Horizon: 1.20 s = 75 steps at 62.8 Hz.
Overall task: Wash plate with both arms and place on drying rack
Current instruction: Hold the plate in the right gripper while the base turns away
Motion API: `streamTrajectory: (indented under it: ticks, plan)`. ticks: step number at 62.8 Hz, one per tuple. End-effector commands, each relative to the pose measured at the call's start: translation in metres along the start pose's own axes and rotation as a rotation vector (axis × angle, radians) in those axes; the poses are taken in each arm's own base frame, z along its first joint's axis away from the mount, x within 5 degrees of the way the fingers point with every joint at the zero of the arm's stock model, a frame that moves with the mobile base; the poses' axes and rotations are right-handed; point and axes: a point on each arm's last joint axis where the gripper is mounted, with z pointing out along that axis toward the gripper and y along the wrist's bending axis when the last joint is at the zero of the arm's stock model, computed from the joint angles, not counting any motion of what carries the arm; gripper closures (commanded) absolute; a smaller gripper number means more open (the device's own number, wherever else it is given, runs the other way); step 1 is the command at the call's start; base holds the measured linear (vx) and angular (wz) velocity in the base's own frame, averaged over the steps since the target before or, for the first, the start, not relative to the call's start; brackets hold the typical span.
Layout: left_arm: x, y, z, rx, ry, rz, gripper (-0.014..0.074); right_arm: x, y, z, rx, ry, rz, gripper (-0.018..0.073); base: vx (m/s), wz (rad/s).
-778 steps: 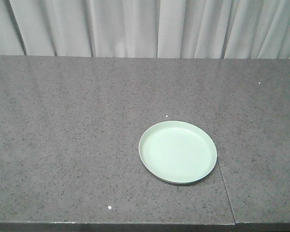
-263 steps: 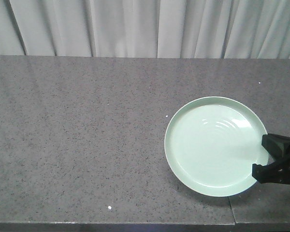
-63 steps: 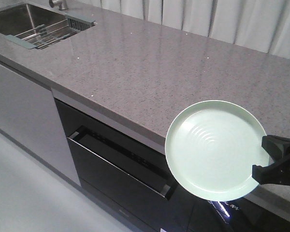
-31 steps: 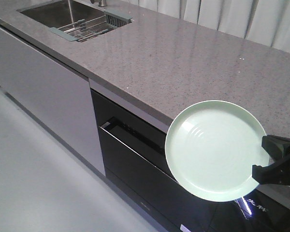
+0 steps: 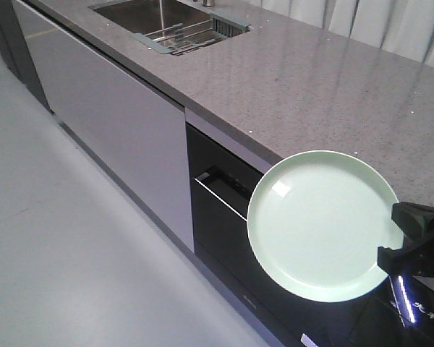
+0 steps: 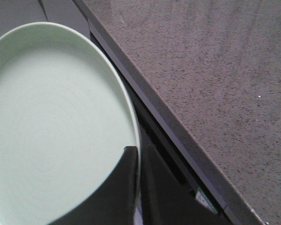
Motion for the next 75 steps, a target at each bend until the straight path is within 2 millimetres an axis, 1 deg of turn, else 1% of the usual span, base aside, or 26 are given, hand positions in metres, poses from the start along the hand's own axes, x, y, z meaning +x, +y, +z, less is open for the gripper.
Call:
streamTrajectory:
  ticks: [1, 40, 75]
  plan:
    - [-0.0021, -0.0003, -0.0006, 0.012, -0.070, -0.016, 0.0602, -0.0171, -0.0007, -0.0051, 0.007, -0.111, -0.009, 0.0568, -0.07, 0.26]
    - [-0.0021, -0.0003, -0.0006, 0.012, -0.070, -0.016, 0.0602, -0.0170, -0.0007, -0.0051, 0.007, -0.111, -0.009, 0.0568, -0.06, 0.24]
    - [-0.0021, -0.0003, -0.0006, 0.012, -0.070, -0.016, 0.0602, -0.0171, -0.0007, -0.0051, 0.007, -0.112, -0.009, 0.0568, -0.05, 0.33]
